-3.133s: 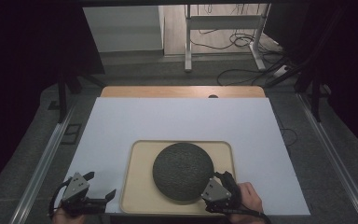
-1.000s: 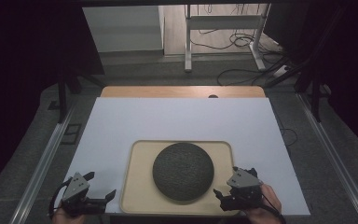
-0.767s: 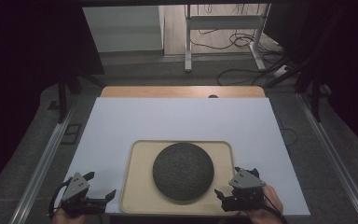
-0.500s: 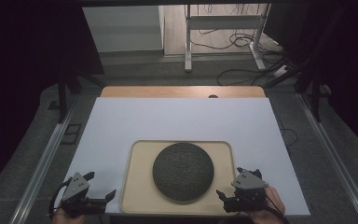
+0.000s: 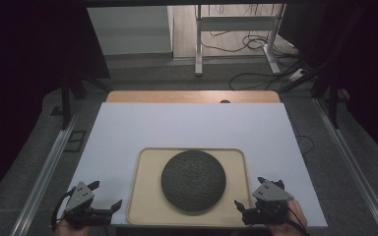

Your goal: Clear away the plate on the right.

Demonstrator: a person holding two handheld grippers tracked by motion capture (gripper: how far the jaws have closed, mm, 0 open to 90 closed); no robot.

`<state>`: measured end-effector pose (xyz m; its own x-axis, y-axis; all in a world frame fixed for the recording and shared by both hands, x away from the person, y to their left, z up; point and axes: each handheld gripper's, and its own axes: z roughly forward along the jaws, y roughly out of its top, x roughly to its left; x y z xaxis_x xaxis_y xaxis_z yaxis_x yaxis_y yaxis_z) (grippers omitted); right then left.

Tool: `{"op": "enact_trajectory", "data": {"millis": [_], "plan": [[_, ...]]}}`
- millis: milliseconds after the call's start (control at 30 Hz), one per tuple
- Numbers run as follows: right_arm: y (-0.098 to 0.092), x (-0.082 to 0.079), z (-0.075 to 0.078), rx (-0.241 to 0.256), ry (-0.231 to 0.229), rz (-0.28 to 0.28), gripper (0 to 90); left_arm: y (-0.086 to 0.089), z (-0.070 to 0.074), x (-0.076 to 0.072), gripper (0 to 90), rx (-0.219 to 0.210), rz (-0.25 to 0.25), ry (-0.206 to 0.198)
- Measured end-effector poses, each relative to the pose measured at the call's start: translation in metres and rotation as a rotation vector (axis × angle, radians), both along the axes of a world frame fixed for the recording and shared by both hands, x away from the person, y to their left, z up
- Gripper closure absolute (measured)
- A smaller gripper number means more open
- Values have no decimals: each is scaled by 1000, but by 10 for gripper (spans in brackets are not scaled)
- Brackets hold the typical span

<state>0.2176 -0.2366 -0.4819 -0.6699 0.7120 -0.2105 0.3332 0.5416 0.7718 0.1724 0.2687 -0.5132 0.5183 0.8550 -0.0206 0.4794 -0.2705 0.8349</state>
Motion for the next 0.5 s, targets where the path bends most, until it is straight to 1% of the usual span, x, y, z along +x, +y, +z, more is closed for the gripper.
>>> {"op": "enact_trajectory", "data": {"millis": [233, 500], "plan": [[-7, -2, 1, 16, -2, -24, 0, 0, 0, 0, 0, 1, 0, 1], [-15, -3, -1, 16, -9, -48, 0, 0, 0, 0, 0, 1, 1, 0]]}}
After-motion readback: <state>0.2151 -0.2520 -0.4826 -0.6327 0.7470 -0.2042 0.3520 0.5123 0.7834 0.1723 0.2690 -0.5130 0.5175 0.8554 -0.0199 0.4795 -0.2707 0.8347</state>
